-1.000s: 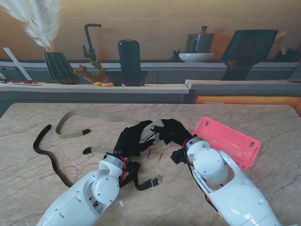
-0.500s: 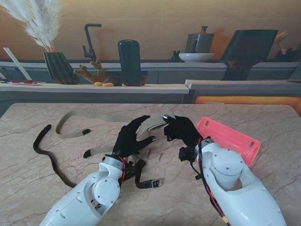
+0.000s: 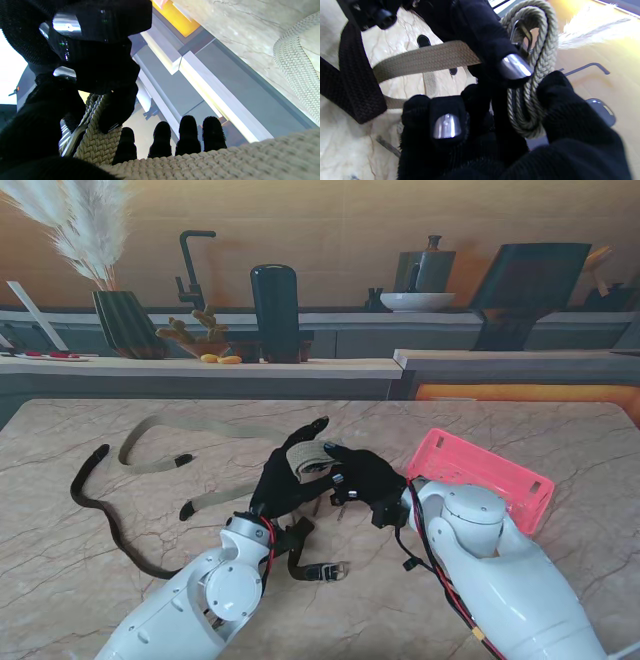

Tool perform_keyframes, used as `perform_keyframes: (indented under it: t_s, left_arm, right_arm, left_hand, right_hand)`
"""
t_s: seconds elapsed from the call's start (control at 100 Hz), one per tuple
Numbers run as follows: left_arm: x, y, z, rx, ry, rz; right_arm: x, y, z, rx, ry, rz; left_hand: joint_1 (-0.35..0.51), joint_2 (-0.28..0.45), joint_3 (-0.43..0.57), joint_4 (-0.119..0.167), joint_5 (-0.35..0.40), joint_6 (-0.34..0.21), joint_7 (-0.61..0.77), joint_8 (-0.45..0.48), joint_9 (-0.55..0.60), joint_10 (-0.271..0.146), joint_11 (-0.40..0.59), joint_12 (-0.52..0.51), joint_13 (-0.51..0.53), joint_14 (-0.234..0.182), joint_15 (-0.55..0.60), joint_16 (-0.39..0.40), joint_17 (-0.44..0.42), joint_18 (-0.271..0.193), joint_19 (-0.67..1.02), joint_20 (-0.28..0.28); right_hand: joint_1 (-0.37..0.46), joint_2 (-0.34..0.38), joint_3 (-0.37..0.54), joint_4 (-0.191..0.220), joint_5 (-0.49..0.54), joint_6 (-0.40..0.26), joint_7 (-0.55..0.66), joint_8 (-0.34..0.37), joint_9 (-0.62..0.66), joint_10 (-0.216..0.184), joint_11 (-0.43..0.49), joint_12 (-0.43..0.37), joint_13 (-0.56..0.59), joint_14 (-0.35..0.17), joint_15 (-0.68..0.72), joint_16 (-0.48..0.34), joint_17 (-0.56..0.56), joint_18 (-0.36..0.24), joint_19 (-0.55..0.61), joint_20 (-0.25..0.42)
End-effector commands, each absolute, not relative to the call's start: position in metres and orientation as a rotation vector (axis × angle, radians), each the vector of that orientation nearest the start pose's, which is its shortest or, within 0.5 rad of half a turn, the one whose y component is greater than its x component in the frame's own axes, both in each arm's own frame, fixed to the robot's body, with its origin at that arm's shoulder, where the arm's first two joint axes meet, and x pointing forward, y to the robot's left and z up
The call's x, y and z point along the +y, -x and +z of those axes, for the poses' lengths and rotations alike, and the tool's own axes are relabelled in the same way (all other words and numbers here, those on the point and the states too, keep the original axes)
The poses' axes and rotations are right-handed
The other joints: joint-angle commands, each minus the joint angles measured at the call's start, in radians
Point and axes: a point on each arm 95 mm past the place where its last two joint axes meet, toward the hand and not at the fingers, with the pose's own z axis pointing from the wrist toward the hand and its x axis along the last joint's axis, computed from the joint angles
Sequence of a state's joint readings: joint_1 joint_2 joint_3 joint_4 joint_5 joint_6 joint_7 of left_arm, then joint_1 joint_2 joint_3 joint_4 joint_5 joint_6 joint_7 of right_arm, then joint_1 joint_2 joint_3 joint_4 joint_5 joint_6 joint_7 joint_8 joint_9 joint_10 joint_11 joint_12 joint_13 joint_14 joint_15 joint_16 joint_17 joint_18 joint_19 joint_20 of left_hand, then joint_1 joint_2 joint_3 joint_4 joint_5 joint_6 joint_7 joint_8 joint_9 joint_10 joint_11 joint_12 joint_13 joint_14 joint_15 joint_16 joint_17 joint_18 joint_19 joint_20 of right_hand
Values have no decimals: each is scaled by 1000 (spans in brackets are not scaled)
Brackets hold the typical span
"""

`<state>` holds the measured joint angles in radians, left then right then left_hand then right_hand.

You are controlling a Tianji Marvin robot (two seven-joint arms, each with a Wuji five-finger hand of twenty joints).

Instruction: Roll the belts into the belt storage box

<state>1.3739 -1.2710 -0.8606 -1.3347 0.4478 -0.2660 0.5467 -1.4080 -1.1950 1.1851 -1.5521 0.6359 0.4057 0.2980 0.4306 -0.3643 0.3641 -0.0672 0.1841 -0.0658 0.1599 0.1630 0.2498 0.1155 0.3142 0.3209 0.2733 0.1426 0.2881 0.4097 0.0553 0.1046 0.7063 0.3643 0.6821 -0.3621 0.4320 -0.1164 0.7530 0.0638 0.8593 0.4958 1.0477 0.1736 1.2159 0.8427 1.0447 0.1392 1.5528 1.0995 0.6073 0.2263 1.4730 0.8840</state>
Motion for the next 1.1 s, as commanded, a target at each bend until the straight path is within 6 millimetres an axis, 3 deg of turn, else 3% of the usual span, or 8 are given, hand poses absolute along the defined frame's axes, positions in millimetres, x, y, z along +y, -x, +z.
perform_keyframes:
  t_s: [0.0, 0.11, 0.2, 0.32, 0.41, 0.64, 0.87, 1.09]
  left_arm:
    - [-127, -402, -336, 889, 1439, -2314]
    - [-128, -400, -334, 861, 1431, -2321]
    - [-129, -400, -334, 864, 1426, -2313]
    - [-131, -400, -334, 833, 1459, -2308]
    - [-132, -399, -334, 795, 1489, -2314]
    - [-130, -396, -329, 694, 1534, -2337]
    - [-127, -396, -326, 640, 1554, -2329]
    - [-123, -400, -326, 655, 1578, -2280]
  right_arm:
    - [77, -422, -313, -427, 2080, -1263]
    - [87, -425, -319, -438, 2088, -1196]
    - [92, -426, -323, -429, 2084, -1150]
    - [96, -425, -326, -479, 2098, -1103]
    - [95, -425, -328, -584, 2162, -1138]
    - [84, -429, -327, -886, 2346, -1394]
    - [67, -431, -321, -1014, 2417, -1631]
    - [48, -419, -303, -1118, 2259, -1833]
  left_hand:
    - [-26, 36, 3, -20, -48, -48, -97, -19, -46, -32, -25, -36, -32, -41, 4, -9, -18, -48, -18, -12]
    - [84, 111, -70, -9, -43, -43, -161, 86, -38, -45, -10, -34, -25, -48, 20, -7, -13, -49, 1, -3]
    - [334, 264, -345, 15, -39, -45, -107, 143, -14, -62, 32, -26, 1, -52, 49, -1, 0, -45, 44, 17]
    - [520, 424, -379, 17, -17, -30, 337, 281, 67, -108, 62, -22, 39, -69, 81, -1, 18, -33, 87, 38]
    - [696, 417, -419, -24, 138, -17, 550, 246, 175, -125, 82, -8, 79, -72, 103, -3, 35, -9, 117, 52]
    - [742, 421, -414, -26, 180, -31, 606, 250, 251, -90, 93, -4, 133, -66, 127, 2, 60, 35, 152, 69]
    - [815, 398, -409, -10, 207, 24, 743, 291, 483, -42, 174, 37, 274, -19, 199, -10, 144, 74, 218, 98]
    - [808, 295, -389, 13, 216, 47, 785, 283, 701, -113, 612, 351, 538, 42, 513, 118, 335, 102, 431, 170]
  right_hand:
    - [115, 98, 72, 21, 32, -180, 48, -12, 31, 73, 64, 24, 49, -60, 44, 7, 11, -77, 81, 30]
    - [114, 102, 75, 23, 29, -160, 42, -15, 17, 79, 44, 15, 33, -47, 26, -3, -7, -73, 72, 24]
    - [110, 106, 71, 23, 29, -154, 36, -17, 3, 89, 19, -1, 11, -31, -3, -13, -30, -67, 53, 16]
    - [85, 99, 13, 30, 37, -116, 9, -16, -40, 116, -53, -53, -40, 14, -88, -38, -85, -44, 0, 3]
    - [48, 50, -13, 47, 2, -79, -50, -12, -98, 126, -125, -108, -97, 38, -190, -74, -131, -30, -65, -20]
    - [-54, 5, 30, 69, -8, -38, -272, 109, -196, 131, -211, -195, -190, 61, -326, -132, -193, -10, -159, -71]
    - [4, -13, 23, 57, -10, -47, -242, 107, -184, 130, -211, -207, -181, 68, -333, -144, -189, -2, -158, -79]
    - [36, -172, 253, 20, -99, -60, -212, 38, -277, 86, -323, -250, -265, 40, -493, -188, -230, -23, -269, -104]
